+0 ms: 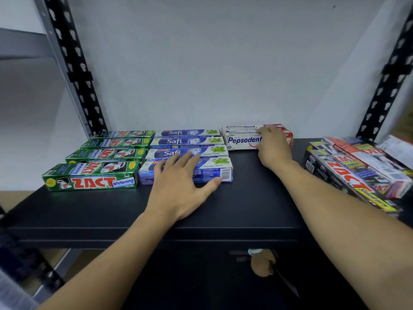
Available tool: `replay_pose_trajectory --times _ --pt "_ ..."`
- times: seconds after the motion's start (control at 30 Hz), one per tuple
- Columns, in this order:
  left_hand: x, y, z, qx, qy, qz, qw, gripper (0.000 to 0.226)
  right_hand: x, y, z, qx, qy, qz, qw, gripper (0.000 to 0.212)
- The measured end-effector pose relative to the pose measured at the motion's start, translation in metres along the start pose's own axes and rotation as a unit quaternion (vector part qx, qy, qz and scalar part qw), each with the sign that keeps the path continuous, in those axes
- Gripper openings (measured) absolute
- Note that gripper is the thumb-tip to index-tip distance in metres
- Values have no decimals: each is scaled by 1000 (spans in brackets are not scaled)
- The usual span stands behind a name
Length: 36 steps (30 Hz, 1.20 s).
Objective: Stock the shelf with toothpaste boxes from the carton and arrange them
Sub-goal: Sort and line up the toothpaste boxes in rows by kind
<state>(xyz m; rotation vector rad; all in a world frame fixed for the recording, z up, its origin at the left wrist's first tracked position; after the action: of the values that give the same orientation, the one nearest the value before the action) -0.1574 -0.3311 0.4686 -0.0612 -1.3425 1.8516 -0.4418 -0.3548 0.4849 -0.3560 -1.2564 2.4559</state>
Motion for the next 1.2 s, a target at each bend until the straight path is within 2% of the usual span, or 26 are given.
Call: replay_pose_trajectory --times 0.27,0.43,0.67,0.93,1.2 --pt "-1 0 0 -2 -2 -1 1000 91 0 -1 -3 9 -21 -2 1000 50" --pt "-1 0 0 -2 -4 0 1000 91 2 1 -3 14 -26 4 1000 42" --pt "0 -1 0 -1 -4 4 1000 90 10 -16 -4 81 12 15 997 21" --pt "0 -1 0 -2 -5 1 1000 90 20 -16 -3 73 59 3 996 22" --pt "2 -2 -1 -3 -5 -1 1000 89 20 -17 -2 86 46 23 995 20"
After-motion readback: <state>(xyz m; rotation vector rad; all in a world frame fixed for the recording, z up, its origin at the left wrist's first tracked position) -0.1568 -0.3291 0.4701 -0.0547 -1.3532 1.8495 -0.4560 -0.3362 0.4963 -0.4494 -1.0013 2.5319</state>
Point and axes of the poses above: each hand's wrist, its own z-axis towards the middle knuckle, its own y-axis out of the palm, x = y × z, the point moved 10 cm from there along z, towards the middle knuckle, and after that the axes turned 15 degrees about -z, right-handed, at the moved point
